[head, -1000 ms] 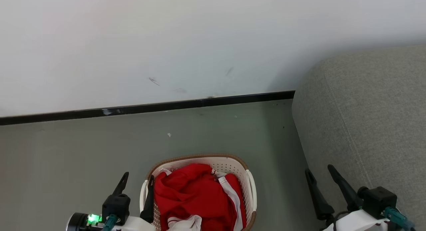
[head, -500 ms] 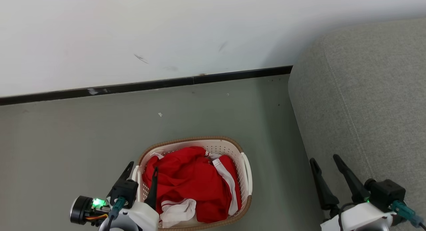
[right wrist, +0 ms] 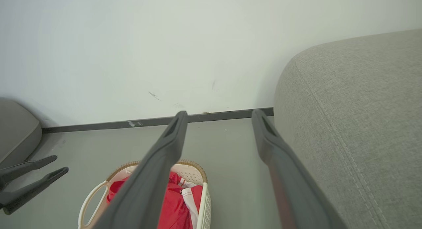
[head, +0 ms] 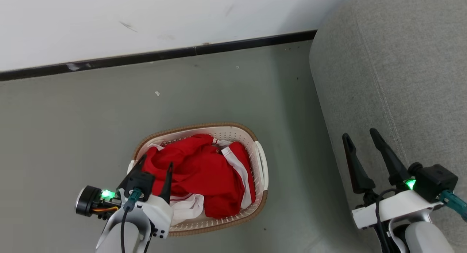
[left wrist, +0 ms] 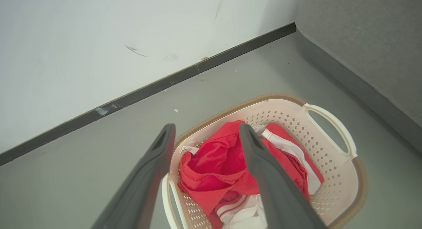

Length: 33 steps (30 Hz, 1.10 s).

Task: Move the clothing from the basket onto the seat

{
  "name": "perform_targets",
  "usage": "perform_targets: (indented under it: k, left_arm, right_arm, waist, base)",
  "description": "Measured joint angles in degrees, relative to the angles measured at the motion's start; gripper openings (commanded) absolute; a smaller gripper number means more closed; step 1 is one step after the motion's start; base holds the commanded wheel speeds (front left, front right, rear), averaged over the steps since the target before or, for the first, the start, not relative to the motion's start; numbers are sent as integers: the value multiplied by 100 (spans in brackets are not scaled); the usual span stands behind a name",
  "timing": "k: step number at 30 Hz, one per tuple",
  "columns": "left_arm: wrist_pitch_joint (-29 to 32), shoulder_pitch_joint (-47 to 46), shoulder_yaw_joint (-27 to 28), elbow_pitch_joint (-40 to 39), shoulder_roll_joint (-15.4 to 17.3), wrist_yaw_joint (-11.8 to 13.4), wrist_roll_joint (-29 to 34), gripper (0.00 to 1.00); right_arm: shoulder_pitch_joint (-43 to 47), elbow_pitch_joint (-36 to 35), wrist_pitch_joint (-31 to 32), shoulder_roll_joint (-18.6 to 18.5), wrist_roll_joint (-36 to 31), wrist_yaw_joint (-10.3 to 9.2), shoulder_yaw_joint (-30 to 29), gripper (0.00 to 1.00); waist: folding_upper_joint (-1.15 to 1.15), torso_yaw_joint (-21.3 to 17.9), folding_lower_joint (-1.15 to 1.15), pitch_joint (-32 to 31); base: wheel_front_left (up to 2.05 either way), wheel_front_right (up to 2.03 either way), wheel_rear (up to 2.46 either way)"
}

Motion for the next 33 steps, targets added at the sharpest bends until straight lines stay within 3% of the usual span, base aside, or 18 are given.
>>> perform_targets:
  k: [33]
  left_arm:
    - [100, -1834, -466, 1206, 280, -125, 776, 100]
  right_arm:
    - [-1494, -256, -2, -4, 420, 0, 143, 100]
  waist:
    - [0, -799, 0, 2007]
  base:
    - [0, 0, 0]
